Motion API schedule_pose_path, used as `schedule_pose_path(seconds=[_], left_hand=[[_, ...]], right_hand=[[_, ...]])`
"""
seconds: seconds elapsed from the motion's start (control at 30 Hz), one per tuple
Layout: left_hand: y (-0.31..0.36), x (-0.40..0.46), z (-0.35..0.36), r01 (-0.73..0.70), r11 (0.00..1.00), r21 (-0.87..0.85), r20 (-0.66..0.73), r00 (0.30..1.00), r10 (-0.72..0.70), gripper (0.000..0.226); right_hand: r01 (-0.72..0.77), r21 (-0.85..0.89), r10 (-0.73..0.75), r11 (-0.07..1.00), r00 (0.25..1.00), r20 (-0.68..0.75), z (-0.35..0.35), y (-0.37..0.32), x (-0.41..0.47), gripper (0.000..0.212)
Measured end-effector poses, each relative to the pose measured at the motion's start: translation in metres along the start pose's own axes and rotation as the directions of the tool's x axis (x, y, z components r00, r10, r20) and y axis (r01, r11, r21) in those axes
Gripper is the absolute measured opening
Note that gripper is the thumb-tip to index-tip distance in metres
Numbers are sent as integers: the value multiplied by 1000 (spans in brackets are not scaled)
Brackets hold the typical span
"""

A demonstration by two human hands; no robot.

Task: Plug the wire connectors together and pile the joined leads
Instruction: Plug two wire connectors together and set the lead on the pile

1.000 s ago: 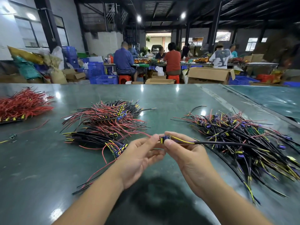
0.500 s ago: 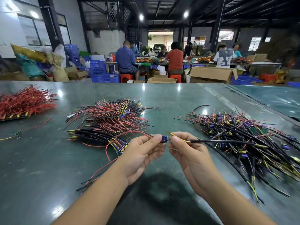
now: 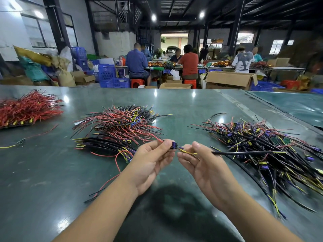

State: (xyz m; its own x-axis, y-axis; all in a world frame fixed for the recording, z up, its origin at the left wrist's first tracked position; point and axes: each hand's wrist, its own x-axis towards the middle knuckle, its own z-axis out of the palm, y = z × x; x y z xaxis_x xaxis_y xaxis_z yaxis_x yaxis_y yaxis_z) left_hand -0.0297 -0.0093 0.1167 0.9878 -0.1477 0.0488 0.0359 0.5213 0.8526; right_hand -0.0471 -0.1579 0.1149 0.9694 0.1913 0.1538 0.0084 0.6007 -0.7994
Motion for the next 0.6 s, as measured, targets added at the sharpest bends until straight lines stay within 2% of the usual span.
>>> schedule_pose_path(seconds=[0.07,0.17,0.3,0.5,0.6], left_hand=[[0,0,0,0,1000,-5,-6,1000,0,11],[0,0,-1,2,1000,-23,-22,1000,-3,11],[0,0,-2,14,999,-37,-29,999,-15,9],[-2,0,-3,17,1000,-3,-28,999,-17,15],[0,1,-5,-6,1000,-16,-34,999,6,11]], right_hand=[[21,-36,-22,999,1000,-12,-1,2,1,13],[48,-77,-52,996,997,-50,0,5,1,24],[50,-113,-56,992,997,-55,0,4,0,12],[8,-153,-23,988,995,-94,-1,2,1,22],[-14,-159,-5,987,992,-123,-2,3,1,28]])
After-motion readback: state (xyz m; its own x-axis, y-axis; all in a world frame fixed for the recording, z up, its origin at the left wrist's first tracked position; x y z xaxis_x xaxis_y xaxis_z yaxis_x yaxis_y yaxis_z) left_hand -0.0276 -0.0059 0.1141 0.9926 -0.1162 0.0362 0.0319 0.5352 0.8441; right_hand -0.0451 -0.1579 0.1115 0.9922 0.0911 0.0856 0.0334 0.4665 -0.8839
